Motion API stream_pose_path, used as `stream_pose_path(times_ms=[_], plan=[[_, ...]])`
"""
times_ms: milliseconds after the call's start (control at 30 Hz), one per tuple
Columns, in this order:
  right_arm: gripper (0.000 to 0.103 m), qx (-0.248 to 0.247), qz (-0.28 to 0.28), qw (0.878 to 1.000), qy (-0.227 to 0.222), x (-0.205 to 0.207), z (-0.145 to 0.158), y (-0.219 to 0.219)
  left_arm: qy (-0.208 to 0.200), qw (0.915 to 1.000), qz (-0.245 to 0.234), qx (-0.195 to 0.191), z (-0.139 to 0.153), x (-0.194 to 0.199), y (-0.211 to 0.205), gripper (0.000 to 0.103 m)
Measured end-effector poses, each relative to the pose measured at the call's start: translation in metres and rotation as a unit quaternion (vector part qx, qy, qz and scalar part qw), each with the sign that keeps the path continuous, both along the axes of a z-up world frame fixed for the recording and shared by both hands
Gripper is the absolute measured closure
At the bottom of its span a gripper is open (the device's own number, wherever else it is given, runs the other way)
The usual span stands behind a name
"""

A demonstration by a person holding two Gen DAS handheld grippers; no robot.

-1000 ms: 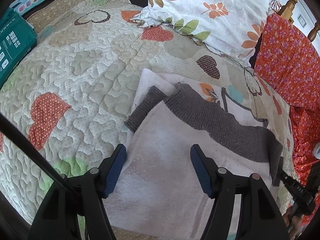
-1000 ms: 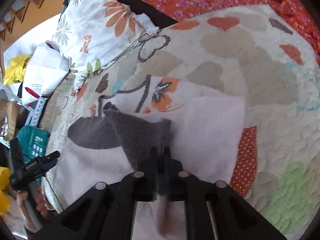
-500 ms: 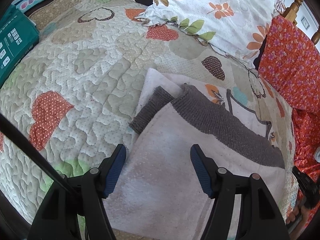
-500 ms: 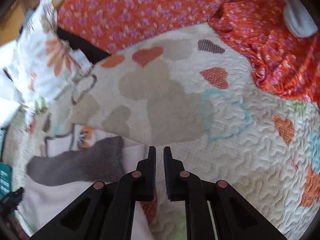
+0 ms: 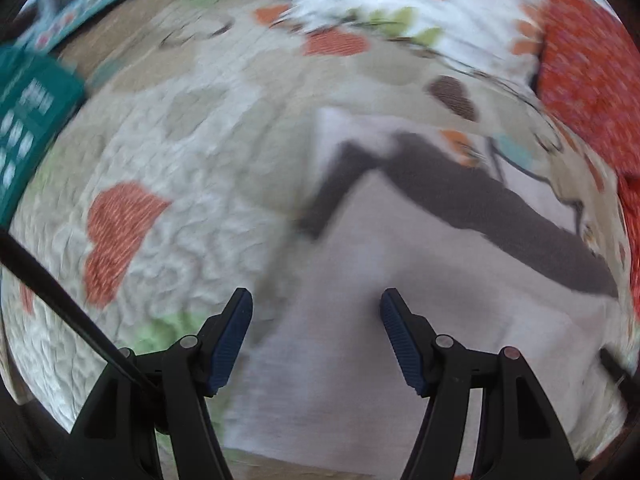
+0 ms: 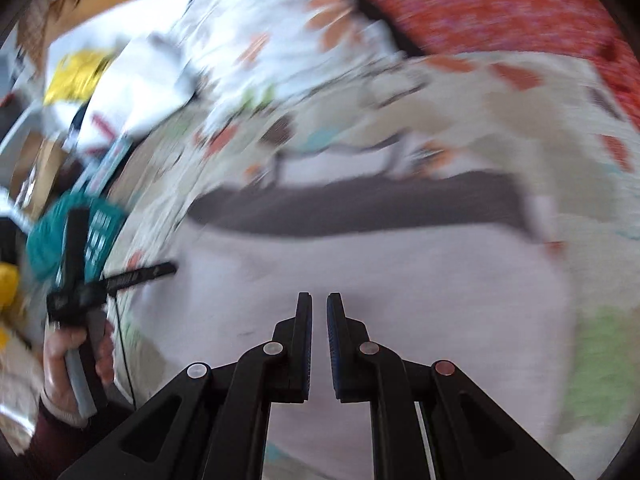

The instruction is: Fold small clothes

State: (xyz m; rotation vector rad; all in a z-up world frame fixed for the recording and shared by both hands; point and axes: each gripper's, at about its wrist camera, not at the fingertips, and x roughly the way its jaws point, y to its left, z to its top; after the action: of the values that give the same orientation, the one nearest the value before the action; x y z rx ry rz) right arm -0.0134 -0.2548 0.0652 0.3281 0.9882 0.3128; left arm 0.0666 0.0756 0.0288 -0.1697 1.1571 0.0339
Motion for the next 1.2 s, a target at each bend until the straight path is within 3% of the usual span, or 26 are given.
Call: stream_pose_path(times_ms=[167,267,400,500,600,667,767,933,1100,1133,1167,1200], plan=[[0.094,-0.04,0.055,0.997,0.04,0.016,-0.044,0.06,0.005,0.9962,0.06,-0.063,0.004,-0.002,0.048,0.037],[0.092,-0.065,0.059,0.996,0.015,0.01,-0.043,0.068,-0.004,0.9936,0.077,-0.083,0.01,-0.006,0.062,0.037],[0.092,-0.063,0.066,0.996,0.02,0.007,-0.042,0.064,-0.024,0.9912,0.076,-0.105,0.018,-0.009,0.065,0.033],[0.087,-0.045,0.055,0.997,0.03,0.004,-0.037,0.054,-0.032,0.9934,0.057,-0.095,0.019,-0.009,0.054,0.029],[0.07,-0.051,0.046,0.998,0.01,-0.009,-0.022,0.043,-0.026,0.9969,0.036,-0.066,0.014,-0.007,0.043,0.024],[0.068,-0.059,0.044,0.997,-0.005,-0.022,-0.015,0.034,-0.008,0.998,0.03,-0.055,0.004,-0.006,0.038,0.022],[0.062,-0.079,0.039,0.996,-0.028,-0.039,-0.005,0.019,0.012,0.9966,0.041,-0.071,-0.012,-0.005,0.04,0.019],[0.06,-0.097,0.031,0.994,-0.044,-0.052,-0.002,0.002,0.0,0.9969,0.04,-0.068,-0.012,-0.008,0.037,0.015],[0.059,-0.108,0.033,0.992,-0.059,-0.063,-0.005,0.002,-0.008,0.9979,0.003,-0.065,-0.012,-0.008,0.022,0.015],[0.058,-0.102,0.027,0.993,-0.061,-0.064,-0.007,-0.001,-0.01,0.9977,-0.009,-0.067,-0.01,-0.008,0.018,0.028],[0.057,-0.095,0.02,0.993,-0.062,-0.065,-0.009,-0.004,-0.011,0.9976,-0.018,-0.066,-0.008,-0.008,0.015,0.073],[0.057,-0.084,0.01,0.994,-0.062,-0.066,-0.012,-0.009,-0.005,0.997,-0.032,-0.07,-0.006,-0.007,0.012,0.091]])
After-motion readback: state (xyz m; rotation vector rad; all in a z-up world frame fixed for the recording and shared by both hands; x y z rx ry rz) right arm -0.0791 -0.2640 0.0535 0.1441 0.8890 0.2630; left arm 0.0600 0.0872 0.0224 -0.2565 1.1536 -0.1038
